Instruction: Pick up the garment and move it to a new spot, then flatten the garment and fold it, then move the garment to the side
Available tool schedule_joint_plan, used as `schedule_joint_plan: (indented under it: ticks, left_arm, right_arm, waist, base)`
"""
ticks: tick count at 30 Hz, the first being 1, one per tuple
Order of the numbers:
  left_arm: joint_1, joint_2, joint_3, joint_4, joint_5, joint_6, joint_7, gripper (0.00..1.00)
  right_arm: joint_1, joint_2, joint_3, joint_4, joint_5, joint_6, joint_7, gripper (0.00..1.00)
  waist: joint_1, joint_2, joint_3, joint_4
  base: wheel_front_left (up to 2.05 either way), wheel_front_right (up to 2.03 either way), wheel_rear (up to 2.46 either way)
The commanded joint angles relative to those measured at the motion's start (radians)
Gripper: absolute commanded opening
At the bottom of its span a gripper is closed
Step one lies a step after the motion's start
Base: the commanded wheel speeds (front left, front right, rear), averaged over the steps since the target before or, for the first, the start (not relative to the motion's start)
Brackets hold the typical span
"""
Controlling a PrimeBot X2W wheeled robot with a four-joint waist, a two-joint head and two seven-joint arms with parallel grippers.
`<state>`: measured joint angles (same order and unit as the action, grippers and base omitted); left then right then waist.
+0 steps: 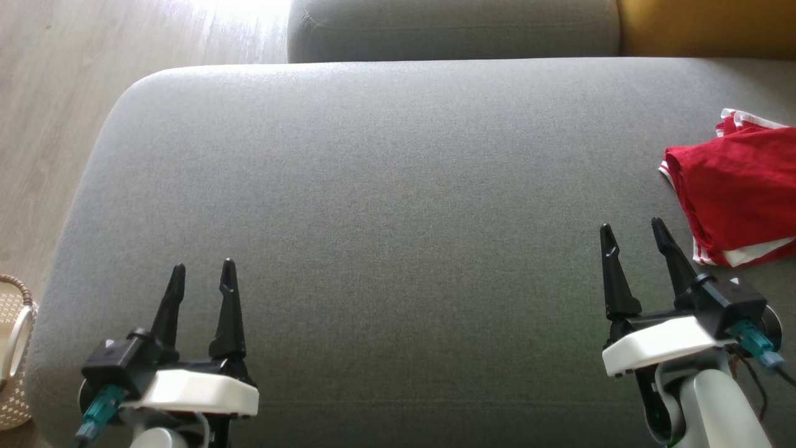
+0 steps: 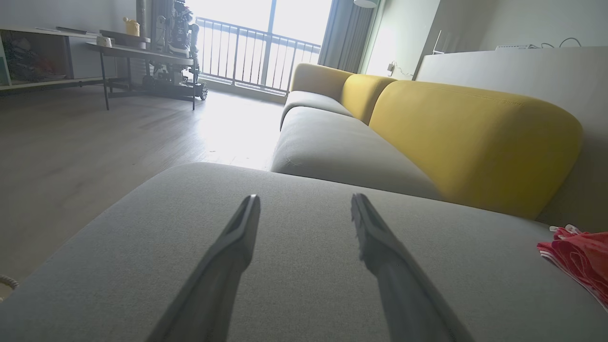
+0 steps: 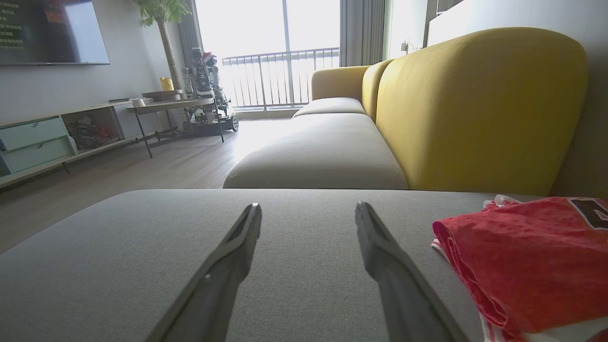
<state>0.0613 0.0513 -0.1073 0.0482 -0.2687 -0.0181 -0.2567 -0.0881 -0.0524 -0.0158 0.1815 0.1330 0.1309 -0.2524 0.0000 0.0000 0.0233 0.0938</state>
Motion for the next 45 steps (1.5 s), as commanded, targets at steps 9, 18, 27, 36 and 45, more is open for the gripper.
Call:
schedule_joint_plan:
  ticks: [9,18,27,36,45]
  left_arm:
    - [-0.017,-0.001,0.047,-0.026,-0.043,-0.033,-0.005,1.0]
    - [0.032,-0.001,0.019,0.073,-0.09,-0.036,0.007,0.0]
    - [0.017,0.005,0.028,0.084,-0.188,-0.041,0.029,0.0]
    - [0.002,0.009,0.037,0.095,-0.285,-0.047,0.051,0.0]
    - [-0.013,0.012,0.047,0.104,-0.381,-0.053,0.074,0.0]
  right_arm:
    - [-0.019,0.002,0.035,-0.026,0.009,0.0,-0.009,1.0]
    - [0.021,0.0,0.015,0.068,0.034,0.0,0.01,0.0]
    - [0.019,0.0,0.007,0.067,0.14,0.0,0.036,0.0]
    - [0.016,0.001,-0.001,0.067,0.247,0.0,0.062,0.0]
    - [0.013,0.001,-0.01,0.066,0.352,0.0,0.089,0.0]
  waist:
    - [0.0,0.0,0.001,-0.002]
    - [0.0,0.0,0.001,-0.004]
    - [0.0,0.0,-0.001,-0.011]
    - [0.0,0.0,-0.003,-0.017]
    - [0.0,0.0,-0.004,-0.024]
  base:
    - [0.0,0.0,0.0]
    - [0.0,0.0,0.0]
    - [0.0,0.0,0.0]
    - [0.0,0.0,0.0]
    - [0.0,0.0,0.0]
